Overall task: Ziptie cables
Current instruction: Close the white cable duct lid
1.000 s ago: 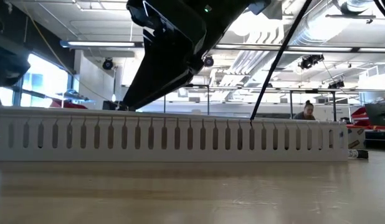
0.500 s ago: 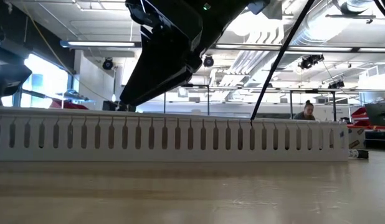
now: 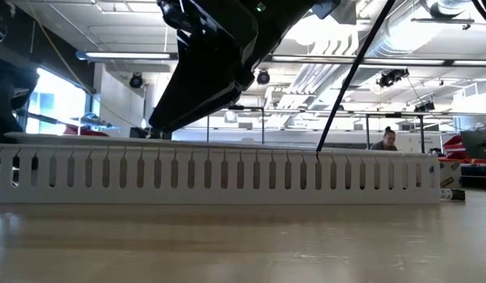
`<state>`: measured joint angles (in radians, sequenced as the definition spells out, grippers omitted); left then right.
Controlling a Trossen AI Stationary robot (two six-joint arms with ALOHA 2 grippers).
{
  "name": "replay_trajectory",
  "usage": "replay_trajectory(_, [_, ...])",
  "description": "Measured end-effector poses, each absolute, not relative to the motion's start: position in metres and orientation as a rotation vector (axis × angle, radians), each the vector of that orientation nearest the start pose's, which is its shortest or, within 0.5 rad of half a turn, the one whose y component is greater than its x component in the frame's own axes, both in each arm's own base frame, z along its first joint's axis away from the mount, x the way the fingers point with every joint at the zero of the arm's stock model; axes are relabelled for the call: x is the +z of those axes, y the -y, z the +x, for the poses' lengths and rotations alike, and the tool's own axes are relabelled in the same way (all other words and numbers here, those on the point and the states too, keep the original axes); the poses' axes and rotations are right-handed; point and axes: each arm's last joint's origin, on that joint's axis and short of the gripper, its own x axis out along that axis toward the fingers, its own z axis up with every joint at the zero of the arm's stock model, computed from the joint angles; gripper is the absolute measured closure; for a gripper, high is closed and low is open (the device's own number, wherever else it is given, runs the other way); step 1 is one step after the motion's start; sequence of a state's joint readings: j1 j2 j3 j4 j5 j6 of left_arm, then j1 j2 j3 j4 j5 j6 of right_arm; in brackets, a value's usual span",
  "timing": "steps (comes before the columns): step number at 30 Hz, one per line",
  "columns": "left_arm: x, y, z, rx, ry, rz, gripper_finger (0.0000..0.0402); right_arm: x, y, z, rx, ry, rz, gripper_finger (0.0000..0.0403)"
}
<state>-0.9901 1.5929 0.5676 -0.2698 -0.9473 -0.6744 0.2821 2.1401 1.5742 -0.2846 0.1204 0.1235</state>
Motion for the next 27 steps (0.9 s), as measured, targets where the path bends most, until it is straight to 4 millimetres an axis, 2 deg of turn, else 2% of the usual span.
replay_trajectory(6, [0.123, 0.186, 0.152, 0.185, -0.678, 0.57, 0.0401, 0.182, -0.126, 0.444, 0.137, -0.841, -0.042, 0.0241])
replay_trajectory(12, [0.14, 0.196, 0.159, 0.16, -0.681, 0.713, 0.0401, 0.186, -0.132, 0.441, 0.296, -0.854, 0.021, 0.02])
replay_trajectory(16, [0.15, 0.201, 0.163, 0.153, -0.663, 0.821, 0.0401, 0.186, -0.142, 0.437, 0.277, -0.811, -0.038, 0.0186])
replay_trajectory(18, [0.153, 0.202, 0.164, 0.158, -0.655, 0.87, 0.0401, 0.194, -0.148, 0.434, 0.248, -0.78, -0.088, 0.0186])
replay_trajectory(24, [0.161, 0.204, 0.167, 0.203, -0.601, 1.011, 0.0401, 0.235, -0.157, 0.415, 0.132, -0.688, -0.198, 0.0192])
replay_trajectory(27, [0.165, 0.205, 0.171, 0.194, -0.602, 1.112, 0.0401, 0.242, -0.153, 0.397, 0.071, -0.705, -0.2, 0.0192])
